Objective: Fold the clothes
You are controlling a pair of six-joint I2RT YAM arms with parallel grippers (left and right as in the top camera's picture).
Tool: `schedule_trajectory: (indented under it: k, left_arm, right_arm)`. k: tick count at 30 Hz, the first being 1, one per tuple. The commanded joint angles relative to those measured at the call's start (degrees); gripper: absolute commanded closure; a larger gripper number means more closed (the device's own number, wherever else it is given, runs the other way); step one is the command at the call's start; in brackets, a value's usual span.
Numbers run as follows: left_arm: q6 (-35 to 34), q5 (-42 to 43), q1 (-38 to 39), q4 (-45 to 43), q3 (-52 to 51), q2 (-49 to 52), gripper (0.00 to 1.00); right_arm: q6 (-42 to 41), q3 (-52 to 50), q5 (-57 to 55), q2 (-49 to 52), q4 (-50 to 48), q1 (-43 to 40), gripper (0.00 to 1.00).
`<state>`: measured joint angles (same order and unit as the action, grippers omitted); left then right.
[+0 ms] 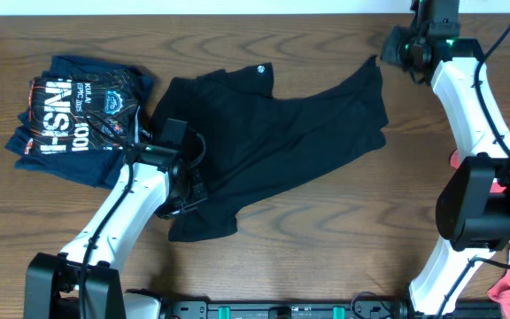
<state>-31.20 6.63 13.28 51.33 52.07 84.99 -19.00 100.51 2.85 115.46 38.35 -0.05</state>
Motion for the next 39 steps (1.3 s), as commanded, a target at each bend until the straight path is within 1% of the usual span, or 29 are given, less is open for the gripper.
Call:
schedule_trajectory:
  k: [1, 5, 7, 9, 12, 19, 25, 28, 29, 30, 31, 33, 34, 39]
  left_arm:
    - [0.79, -1.18, 0.09, -0.02, -0.33, -0.02, 0.94]
    - [0.79, -1.16, 0.09, -0.17, -0.35, -0.02, 0.94]
    - [0.79, -1.16, 0.09, -0.20, -0.35, -0.02, 0.94]
    - [0.76, -1.16, 0.09, -0.22, -0.33, -0.02, 0.94]
    - [0.79, -1.16, 0.09, -0.20, -0.33, -0.02, 0.94]
    - [0.79, -1.16, 0.09, -0.17, -0.33, -0.02, 0.94]
    - [0.79, -1.16, 0.09, -0.17, -0.33, -0.02, 0.94]
    - [0.79, -1.16, 0.09, -0.17, -0.33, -0.02, 0.94]
    - [0.79, -1.16, 0.09, -0.20, -0.33, -0.02, 0.94]
    - [0.79, -1.16, 0.09, -0.17, -0.33, 0.00, 0.94]
    - [0.76, -1.16, 0.09, -0.17, -0.33, -0.02, 0.94]
    - [0.76, -1.16, 0.09, -0.17, -0.33, -0.02, 0.94]
    - [0.76, -1.16, 0.09, -0.20, -0.33, -0.02, 0.94]
    - [0.76, -1.16, 0.09, -0.20, -0.33, -0.02, 0.94]
  right_arm:
    - [4.50, 0.20, -3.30, 0.37, 6.69, 0.22, 0.57]
    - [4.52, -0.61, -3.93, 0.72, 15.45, 0.24, 0.57]
    - [4.50, -2.21, -3.19, 0.94, 15.85, 0.39, 0.57]
    - [5.25, -4.76, -0.98, 0.94, 14.08, 0.87, 0.59]
    - [6.25, -9.40, 2.21, 1.18, 8.81, 2.19, 0.59]
    - [6.25, -16.74, 2.97, 3.87, -3.85, 6.36, 0.57]
    - [6.16, -17.42, 0.94, 7.67, -10.29, 7.48, 0.56]
    - [6.16, -17.42, -0.87, 8.37, -11.82, 7.58, 0.56]
    - [6.12, -17.42, -1.51, 8.41, -12.09, 7.58, 0.57]
    - [6.10, -17.42, -1.84, 8.41, -12.26, 7.58, 0.63]
    - [5.84, -17.42, -2.05, 8.41, -12.24, 7.58, 0.76]
    - [5.79, -17.42, -2.08, 8.41, -11.80, 7.58, 0.97]
    - [5.75, -17.42, -2.16, 8.41, -11.39, 7.58, 0.99]
    - [5.75, -16.74, -4.13, 6.38, -6.62, 7.34, 0.99]
